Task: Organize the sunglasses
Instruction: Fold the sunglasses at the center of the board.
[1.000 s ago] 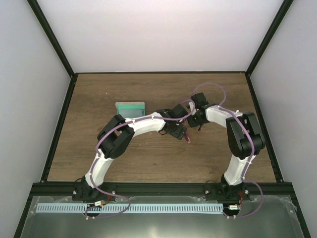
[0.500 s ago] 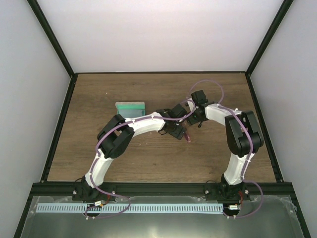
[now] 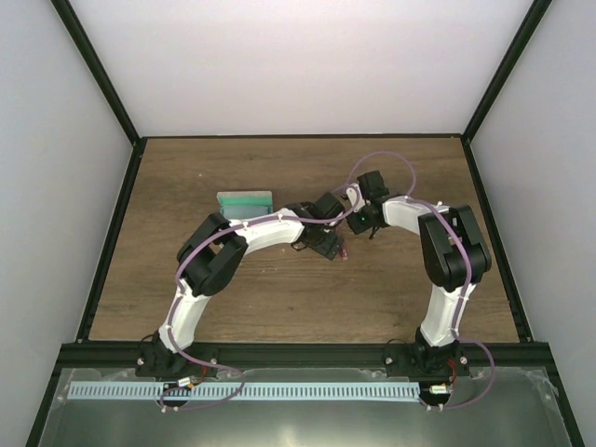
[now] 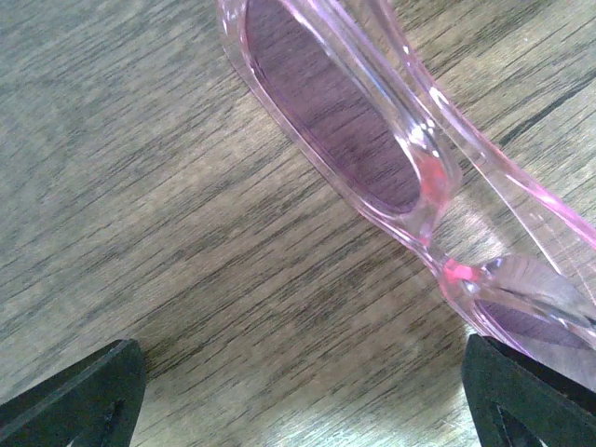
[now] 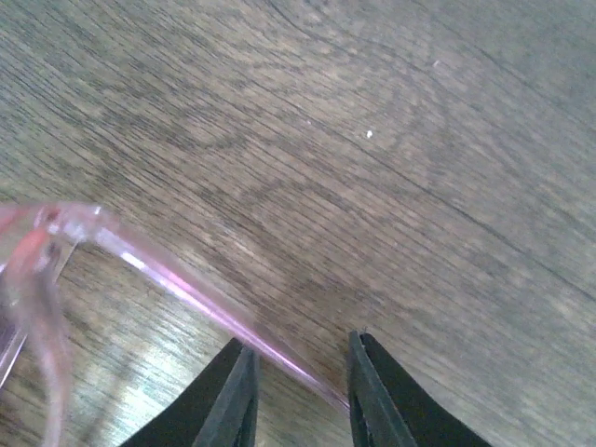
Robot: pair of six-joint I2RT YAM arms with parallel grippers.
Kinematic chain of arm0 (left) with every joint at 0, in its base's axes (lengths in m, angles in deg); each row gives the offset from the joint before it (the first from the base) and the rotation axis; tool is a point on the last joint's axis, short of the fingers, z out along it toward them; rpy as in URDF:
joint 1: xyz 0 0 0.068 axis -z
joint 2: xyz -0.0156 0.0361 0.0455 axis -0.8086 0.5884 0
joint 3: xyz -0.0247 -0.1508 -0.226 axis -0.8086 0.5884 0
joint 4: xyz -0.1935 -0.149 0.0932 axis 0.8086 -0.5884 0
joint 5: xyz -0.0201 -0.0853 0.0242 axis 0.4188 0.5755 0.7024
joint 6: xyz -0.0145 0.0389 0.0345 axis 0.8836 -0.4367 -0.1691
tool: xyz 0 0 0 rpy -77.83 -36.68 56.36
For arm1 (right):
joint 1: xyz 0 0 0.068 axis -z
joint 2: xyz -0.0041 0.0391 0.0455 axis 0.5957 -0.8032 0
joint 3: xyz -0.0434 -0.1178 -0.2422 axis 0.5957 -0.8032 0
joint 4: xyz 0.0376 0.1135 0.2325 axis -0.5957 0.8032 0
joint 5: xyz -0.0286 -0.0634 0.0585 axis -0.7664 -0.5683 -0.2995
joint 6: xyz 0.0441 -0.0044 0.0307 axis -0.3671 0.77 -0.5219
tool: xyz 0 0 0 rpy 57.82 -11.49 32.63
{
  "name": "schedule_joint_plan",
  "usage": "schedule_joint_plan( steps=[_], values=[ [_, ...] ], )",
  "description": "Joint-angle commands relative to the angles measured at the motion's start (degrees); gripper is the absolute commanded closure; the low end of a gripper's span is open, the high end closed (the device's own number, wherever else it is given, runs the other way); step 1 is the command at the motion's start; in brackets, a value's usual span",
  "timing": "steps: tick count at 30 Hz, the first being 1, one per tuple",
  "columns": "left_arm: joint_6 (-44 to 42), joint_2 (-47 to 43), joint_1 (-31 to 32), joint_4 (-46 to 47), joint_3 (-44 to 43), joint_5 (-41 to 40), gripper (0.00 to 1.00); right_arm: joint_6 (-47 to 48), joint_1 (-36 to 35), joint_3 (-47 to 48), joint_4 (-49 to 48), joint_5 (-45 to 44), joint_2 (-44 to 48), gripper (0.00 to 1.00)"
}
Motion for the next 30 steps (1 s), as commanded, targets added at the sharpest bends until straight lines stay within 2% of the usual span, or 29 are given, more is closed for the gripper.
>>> schedule_joint_plan(
  steps=[1, 3, 7, 9, 19, 20, 22, 27, 30],
  values=[
    [0.5, 1.5, -0.8, -3.0, 2.1, 1.8, 0.05, -2.4, -0.7, -2.5, 2.7, -0.7, 0.8, 0.74],
    [0.7, 1.9, -0.7, -2.6, 2.0, 2.2, 0.05, -3.6, -1.3, -2.9, 3.4, -0.1, 1.9, 0.75],
    [1.2, 3.0, -0.7, -1.9, 1.6, 3.2, 0.05, -7.2, -2.9, -3.1, 6.0, -0.4, 3.0, 0.93],
    [1.5, 3.4, -0.7, -1.5, 1.3, 3.9, 0.05, -9.7, -3.4, -2.9, 7.3, 0.2, 3.0, 0.99],
    [2.5, 4.6, -0.7, -0.8, 0.9, 5.2, 0.05, -21.0, -6.2, -3.2, 7.8, 8.3, 4.0, 0.99],
    [2.6, 4.5, -0.7, -0.8, 0.9, 5.2, 0.05, -21.6, -6.4, -3.1, 8.0, 8.2, 4.0, 0.95],
    [2.6, 4.1, -0.7, -0.8, 1.2, 5.0, 0.05, -21.9, -6.4, -3.0, 8.6, 5.9, 4.7, 0.8],
    [3.3, -1.3, -1.5, 0.5, 7.0, 2.4, 0.05, -20.2, -6.4, -2.4, 11.2, 0.6, 7.8, 0.72],
    [3.9, -6.2, -2.0, 1.8, 11.2, 0.9, 0.05, -19.9, -6.4, -1.6, 11.5, 1.4, 10.9, 0.6]
  ],
)
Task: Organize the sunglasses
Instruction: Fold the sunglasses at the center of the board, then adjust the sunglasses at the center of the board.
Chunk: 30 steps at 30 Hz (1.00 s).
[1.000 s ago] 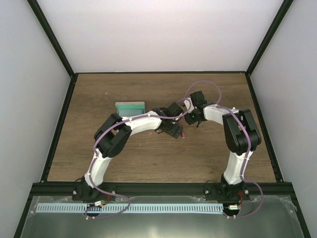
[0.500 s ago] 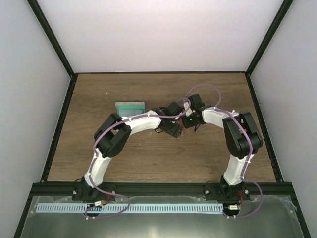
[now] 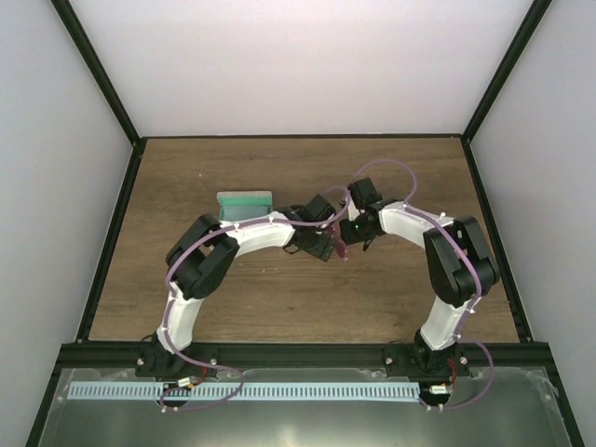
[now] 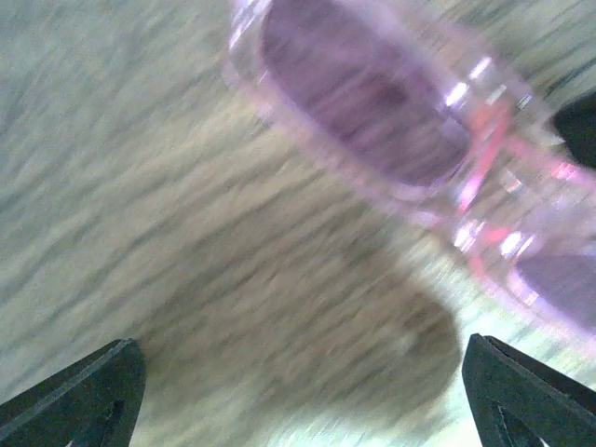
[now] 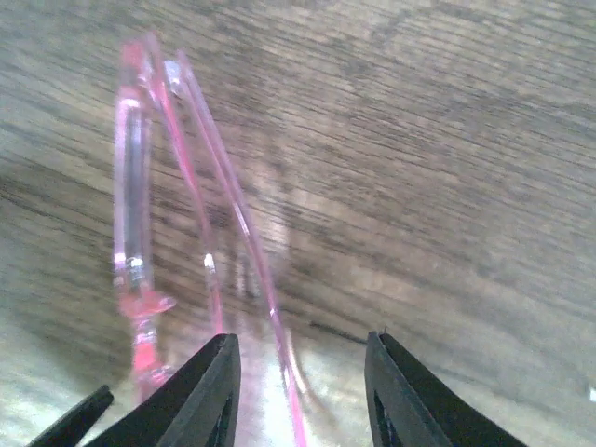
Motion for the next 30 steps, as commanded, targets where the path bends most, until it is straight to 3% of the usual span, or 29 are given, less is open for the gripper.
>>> schedule_joint_plan(
  steps=[1, 8, 12, 18, 25, 30],
  values=[
    [2.5, -5.3, -1.2, -1.9, 7.1, -0.6, 0.05, 0.5, -1.0, 1.6, 2.7, 0.4, 5.8, 0.58],
    [4.1, -14.8, -2.0, -1.0, 12.2, -2.7, 0.05, 0.9, -1.2, 2.3, 1.4, 5.1, 7.3, 0.48],
    [5.5, -17.4, -3.6, -1.7, 12.9, -1.6, 0.05, 0.7, -1.6, 1.3, 0.1, 6.6, 5.9, 0.25],
    [8.9, -20.7, -9.1, 0.7, 17.5, 4.9, 0.05, 1.1, -3.2, 1.8, -0.8, 6.6, 2.3, 0.1],
    [9.0, -22.4, -10.9, 0.7, 19.5, 5.6, 0.05, 1.4, -3.7, 2.4, -0.6, 2.0, -1.8, 0.11],
    [8.7, -22.9, -11.5, 0.9, 21.0, 5.6, 0.05, 1.0, -4.2, 2.6, 0.3, -1.4, -2.9, 0.32]
  ],
)
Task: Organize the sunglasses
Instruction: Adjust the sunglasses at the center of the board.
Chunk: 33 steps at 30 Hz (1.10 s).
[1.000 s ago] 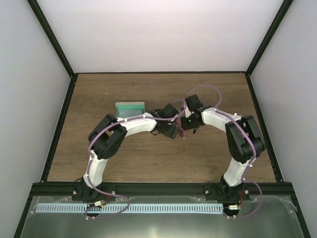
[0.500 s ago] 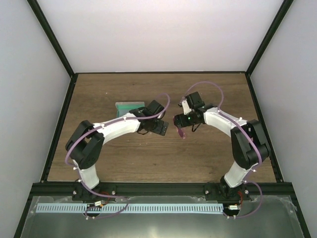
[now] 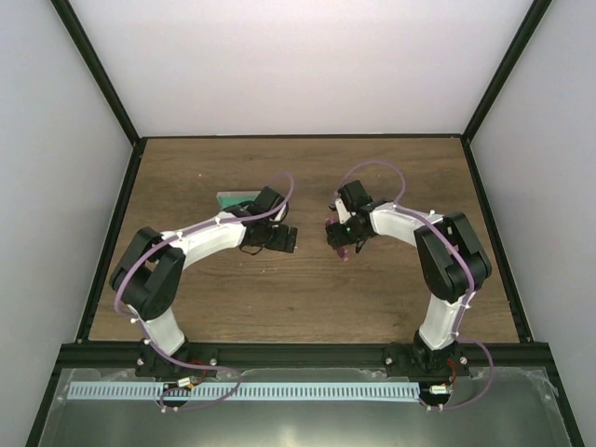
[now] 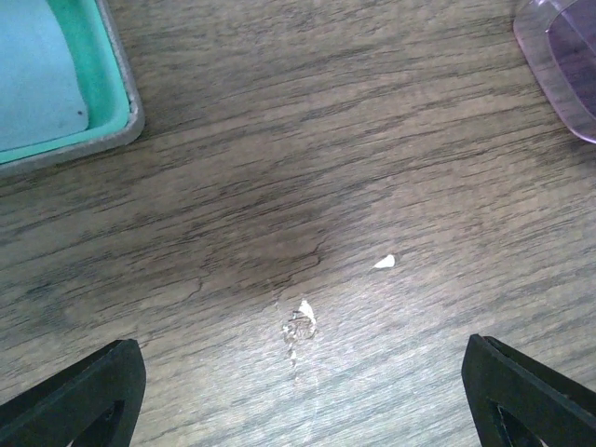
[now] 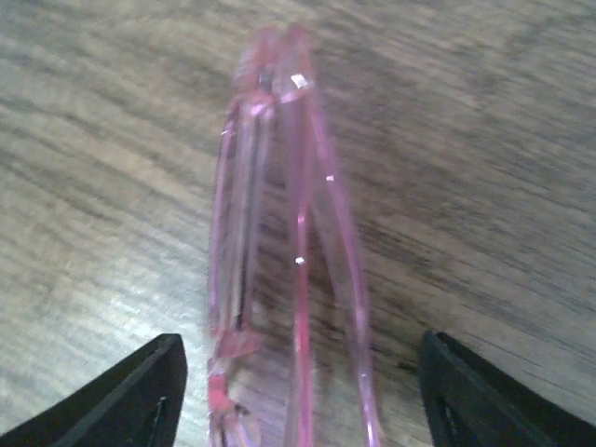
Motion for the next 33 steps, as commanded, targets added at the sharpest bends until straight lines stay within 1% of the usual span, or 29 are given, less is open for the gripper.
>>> schedule_joint_plan(
  steps=[1, 3, 5, 7, 9, 11, 15, 19, 24, 28, 30, 33],
  values=[
    [0.2, -1.9, -0.8, 0.9, 1.4, 0.8, 0.05, -0.7, -1.2, 1.5, 0.8, -4.1, -1.5, 0.37],
    [0.1, -1.9, -1.1, 1.1, 1.7, 1.0, 0.05, -1.7, -1.3, 1.7, 1.2, -4.8, -1.8, 0.49],
    [0.0, -1.8, -1.2, 1.3, 2.1, 1.3, 0.05, -2.4, -1.6, 2.0, 1.7, -5.5, -2.1, 0.57],
    [-0.1, -1.7, -1.3, 1.3, 2.2, 1.5, 0.04, -2.9, -2.1, 2.4, 2.0, -6.3, -2.1, 0.68],
    [-0.4, -1.7, -1.4, 1.3, 2.4, 1.6, 0.04, -3.2, -2.4, 3.0, 2.5, -6.8, -2.1, 0.77],
    [-0.7, -1.7, -1.6, 1.3, 2.6, 1.6, 0.04, -3.7, -2.5, 3.8, 3.3, -7.7, -2.0, 0.82],
    [-1.2, -1.8, -1.9, 1.5, 3.1, 1.7, 0.04, -4.9, -2.5, 5.4, 5.0, -10.4, -0.8, 0.86],
    [-1.9, -2.0, -2.4, 1.6, 3.6, 2.1, 0.04, -5.9, -2.5, 7.2, 7.5, -15.9, 1.1, 0.87],
    [-2.5, -2.2, -2.9, 2.2, 4.2, 2.6, 0.04, -6.3, -2.7, 9.0, 12.5, -26.4, 1.1, 0.87],
    [-2.7, -2.3, -3.1, 2.6, 4.4, 2.9, 0.04, -6.3, -4.4, 9.2, 16.6, -38.6, -2.1, 0.84],
    [-2.8, -2.3, -3.2, 2.6, 4.5, 3.1, 0.04, -8.0, -5.1, 9.1, 18.0, -43.6, -4.0, 0.86],
    [-3.0, -2.6, -3.2, 2.6, 4.5, 2.9, 0.04, -11.4, -5.5, 8.9, 18.5, -47.1, -5.4, 0.88]
  ],
)
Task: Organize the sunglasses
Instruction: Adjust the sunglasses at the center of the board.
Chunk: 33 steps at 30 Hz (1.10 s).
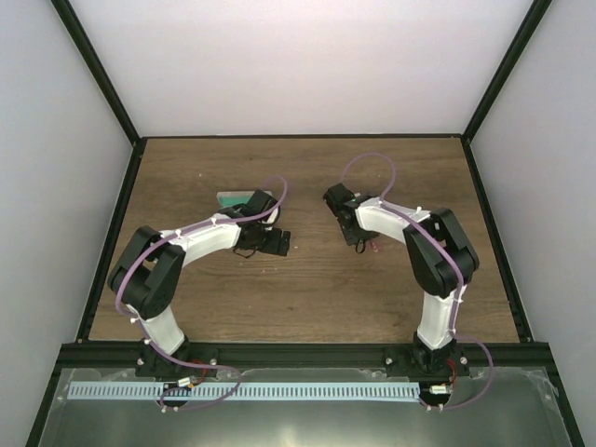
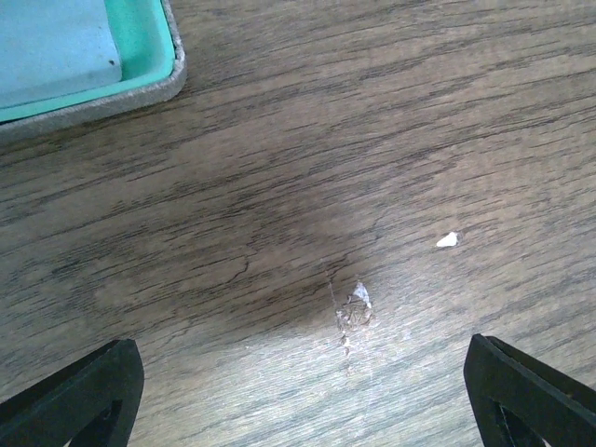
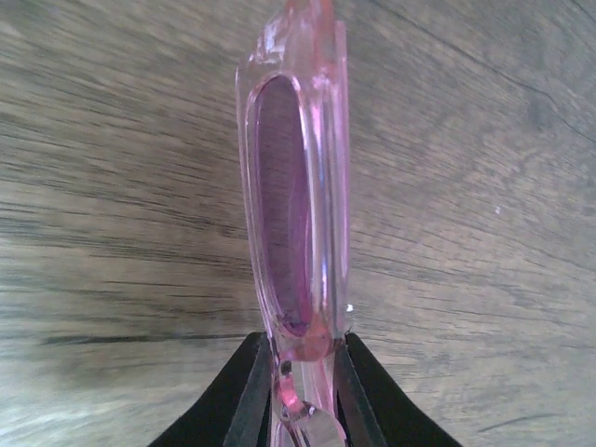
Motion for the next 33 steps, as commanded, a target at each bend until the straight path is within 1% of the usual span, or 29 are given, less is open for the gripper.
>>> schedule_joint_plan(
  steps=[1, 6, 8, 11, 13, 14, 15, 18, 22, 25, 29, 31, 33],
  values=[
    [-1.0, -2.3, -0.4, 1.0, 0.5, 0.4, 0.04, -5.1, -1.5, 1.6, 3.2, -12.0, -2.9, 0.88],
    [-1.5, -3.3, -0.5, 0.6, 0.7, -0.3, 0.04, -9.3, -3.5, 2.2, 5.8, -17.4, -7.7, 0.87],
    [-1.5, -4.0, -0.6, 0.7, 1.2, -0.5, 0.04, -12.5, -4.8, 2.7, 7.9, -19.9, -9.6, 0.84],
    [-1.2, -4.6, -0.6, 1.1, 2.2, -0.7, 0.04, -16.2, -7.3, 3.2, 10.7, -21.0, -12.1, 0.84],
    [-1.0, -4.9, -0.7, 1.4, 3.0, -0.7, 0.04, -18.5, -8.6, 3.7, 12.3, -20.4, -13.4, 0.8],
    [-0.9, -5.1, -0.7, 1.5, 3.2, -0.7, 0.04, -19.2, -9.2, 3.9, 12.8, -20.1, -13.5, 0.77],
    [-0.8, -5.4, -0.7, 1.6, 3.6, -0.7, 0.04, -19.8, -9.7, 4.1, 13.1, -19.5, -13.4, 0.71],
    [-0.7, -6.0, -0.8, 1.9, 4.4, -0.8, 0.03, -20.3, -10.6, 4.9, 12.9, -16.2, -11.6, 0.57],
    [-1.0, -6.1, -1.0, 2.2, 5.1, -0.7, 0.03, -17.7, -10.7, 4.6, 8.9, -11.8, -7.0, 0.46],
    [-1.3, -5.4, -1.0, 2.6, 5.0, -0.1, 0.03, -17.8, -10.8, 4.7, 8.6, -11.0, -5.7, 0.46],
    [-2.0, -4.4, -1.0, 2.3, 3.6, 0.5, 0.03, -21.4, -10.4, 4.1, 9.5, -8.6, -4.1, 0.47],
    [-2.4, -4.3, -1.0, 1.8, 2.9, 0.5, 0.03, -21.9, -9.3, 2.5, 7.8, -6.5, -0.3, 0.46],
    [-2.9, -4.3, -1.0, 1.4, 2.5, 0.5, 0.03, -20.0, -6.8, -0.2, 4.2, -3.0, 5.2, 0.43]
  ],
)
